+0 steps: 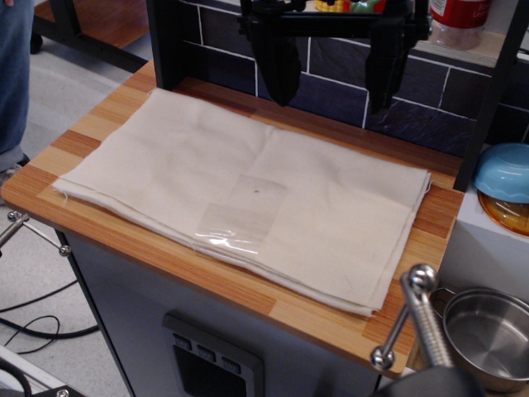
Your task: Fold cloth in half
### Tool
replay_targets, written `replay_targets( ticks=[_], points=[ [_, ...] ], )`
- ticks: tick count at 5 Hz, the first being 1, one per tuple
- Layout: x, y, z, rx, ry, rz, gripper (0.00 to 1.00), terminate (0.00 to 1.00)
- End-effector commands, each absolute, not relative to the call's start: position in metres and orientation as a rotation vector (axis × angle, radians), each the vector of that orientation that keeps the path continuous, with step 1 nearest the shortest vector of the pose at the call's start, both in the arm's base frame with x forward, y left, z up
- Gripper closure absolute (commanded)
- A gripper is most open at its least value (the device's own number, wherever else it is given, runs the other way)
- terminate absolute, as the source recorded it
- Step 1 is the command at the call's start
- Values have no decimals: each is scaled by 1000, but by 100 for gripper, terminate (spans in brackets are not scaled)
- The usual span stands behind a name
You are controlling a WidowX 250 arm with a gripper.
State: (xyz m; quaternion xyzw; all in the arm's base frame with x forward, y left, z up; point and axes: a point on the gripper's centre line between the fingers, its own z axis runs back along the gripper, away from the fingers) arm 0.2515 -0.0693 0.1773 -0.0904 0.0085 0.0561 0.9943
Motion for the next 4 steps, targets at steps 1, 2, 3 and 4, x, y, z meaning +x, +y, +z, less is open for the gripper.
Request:
replay_targets(
  ticks=[1,2,3,4],
  points=[
    [251,-69,177,-181,17,112,0,0],
    [268,-66,171,-185,-47,109,0,0],
    [286,-65,161,-177,-93,116,0,0],
    [304,-66,150,-157,-113,131,0,0]
  ],
)
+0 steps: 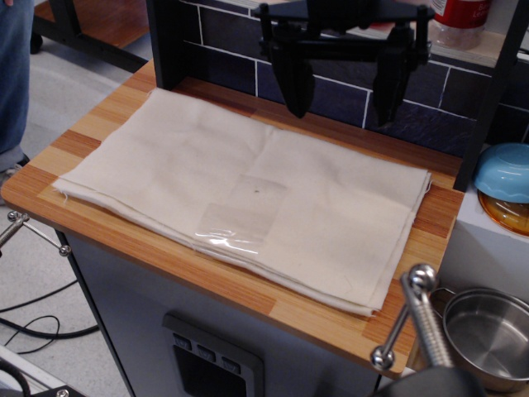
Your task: Fold cloth in half
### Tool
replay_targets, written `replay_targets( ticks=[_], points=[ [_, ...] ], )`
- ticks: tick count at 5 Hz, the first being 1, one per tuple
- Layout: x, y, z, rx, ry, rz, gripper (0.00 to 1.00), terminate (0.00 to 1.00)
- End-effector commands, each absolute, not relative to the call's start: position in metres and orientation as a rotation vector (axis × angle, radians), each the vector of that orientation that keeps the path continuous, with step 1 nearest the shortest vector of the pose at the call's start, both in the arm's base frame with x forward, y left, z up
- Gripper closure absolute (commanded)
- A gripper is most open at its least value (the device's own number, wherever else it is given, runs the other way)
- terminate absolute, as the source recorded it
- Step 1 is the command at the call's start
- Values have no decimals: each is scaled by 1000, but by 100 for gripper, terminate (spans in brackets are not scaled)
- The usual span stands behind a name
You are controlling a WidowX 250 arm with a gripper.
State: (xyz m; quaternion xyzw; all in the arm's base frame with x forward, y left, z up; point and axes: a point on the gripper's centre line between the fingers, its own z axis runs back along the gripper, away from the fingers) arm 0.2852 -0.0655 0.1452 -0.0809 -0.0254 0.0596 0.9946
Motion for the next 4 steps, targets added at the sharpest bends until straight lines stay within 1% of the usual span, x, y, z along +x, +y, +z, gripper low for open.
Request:
replay_targets(
  ticks=[1,2,3,4],
  points=[
    [317,-72,129,-133,-112,141,0,0],
    [326,-75,102,-80,-114,148,0,0],
    [338,-81,80,-55,-104,168,0,0],
    [338,-91,58,-31,-69,161,0,0]
  ],
)
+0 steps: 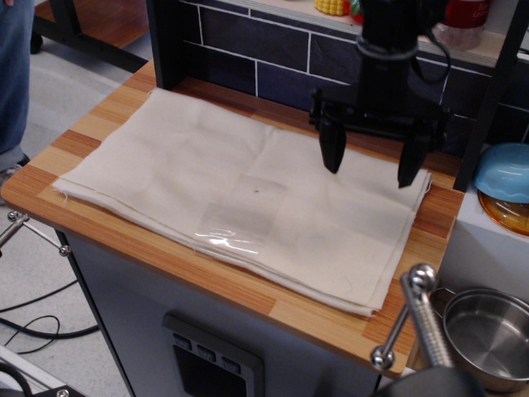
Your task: Fold cloth in half
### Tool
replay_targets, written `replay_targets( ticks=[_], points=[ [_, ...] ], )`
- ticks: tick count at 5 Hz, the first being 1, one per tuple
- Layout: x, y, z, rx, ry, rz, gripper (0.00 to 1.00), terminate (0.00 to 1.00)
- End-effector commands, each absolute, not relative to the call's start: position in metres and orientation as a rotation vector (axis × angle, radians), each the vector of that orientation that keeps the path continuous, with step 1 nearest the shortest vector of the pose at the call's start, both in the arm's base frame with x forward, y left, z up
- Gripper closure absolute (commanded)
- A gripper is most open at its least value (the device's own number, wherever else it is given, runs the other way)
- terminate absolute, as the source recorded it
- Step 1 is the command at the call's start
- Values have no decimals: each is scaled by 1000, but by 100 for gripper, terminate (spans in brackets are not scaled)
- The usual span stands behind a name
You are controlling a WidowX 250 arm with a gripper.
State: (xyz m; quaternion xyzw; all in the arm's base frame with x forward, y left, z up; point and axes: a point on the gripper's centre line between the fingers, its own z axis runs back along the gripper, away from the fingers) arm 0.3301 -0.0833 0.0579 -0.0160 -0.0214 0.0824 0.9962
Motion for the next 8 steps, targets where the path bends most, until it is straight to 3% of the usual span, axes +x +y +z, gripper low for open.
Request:
replay_targets(
  ticks=[1,3,4,5,6,8],
  points=[
    [336,-97,31,1,-59,142,0,0],
    [339,-105,-3,-3,-54,149,0,0],
    [339,-101,-6,21,-92,161,100,0],
    [340,-91,-5,42,-63,156,100,0],
    [340,-80,13,58,-77,149,100,0],
    [340,-49,112,-76,-147,180,100,0]
  ],
)
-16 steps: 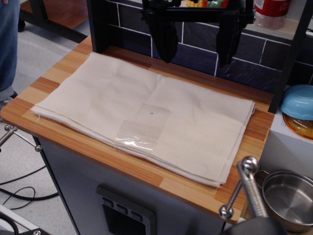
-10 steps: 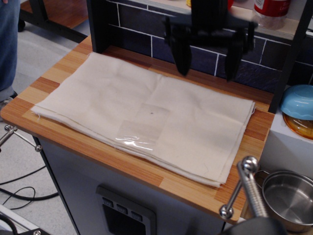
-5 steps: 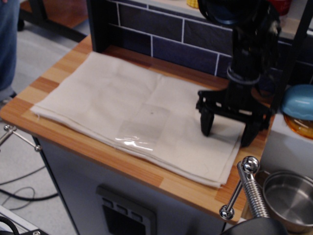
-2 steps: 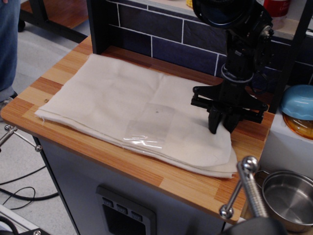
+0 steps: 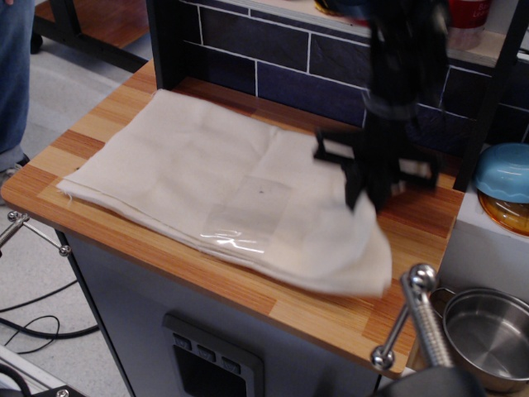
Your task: Fold cloth in half
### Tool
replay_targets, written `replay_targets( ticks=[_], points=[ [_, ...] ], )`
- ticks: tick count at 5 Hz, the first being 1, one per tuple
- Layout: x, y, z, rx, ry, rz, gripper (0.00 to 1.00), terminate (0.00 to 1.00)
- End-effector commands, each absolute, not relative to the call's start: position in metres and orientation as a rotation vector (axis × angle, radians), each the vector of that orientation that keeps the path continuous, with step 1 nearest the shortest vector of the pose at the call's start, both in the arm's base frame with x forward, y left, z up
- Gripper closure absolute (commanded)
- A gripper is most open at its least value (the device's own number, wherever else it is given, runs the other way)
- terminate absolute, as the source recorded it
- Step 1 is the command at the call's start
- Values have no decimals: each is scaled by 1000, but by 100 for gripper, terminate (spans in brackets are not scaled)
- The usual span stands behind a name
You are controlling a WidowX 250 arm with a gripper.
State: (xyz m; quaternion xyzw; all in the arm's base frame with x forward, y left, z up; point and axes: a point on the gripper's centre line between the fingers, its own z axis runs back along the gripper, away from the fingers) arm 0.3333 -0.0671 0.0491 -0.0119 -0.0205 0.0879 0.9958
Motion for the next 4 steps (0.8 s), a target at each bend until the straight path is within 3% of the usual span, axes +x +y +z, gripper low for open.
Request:
replay_targets(
  ticks=[1,3,4],
  points=[
    [340,-18,138,-80,-114,187,100,0],
    [325,50,145,29,-1,175,100,0],
    [323,97,137,137,49,258,100,0]
  ],
)
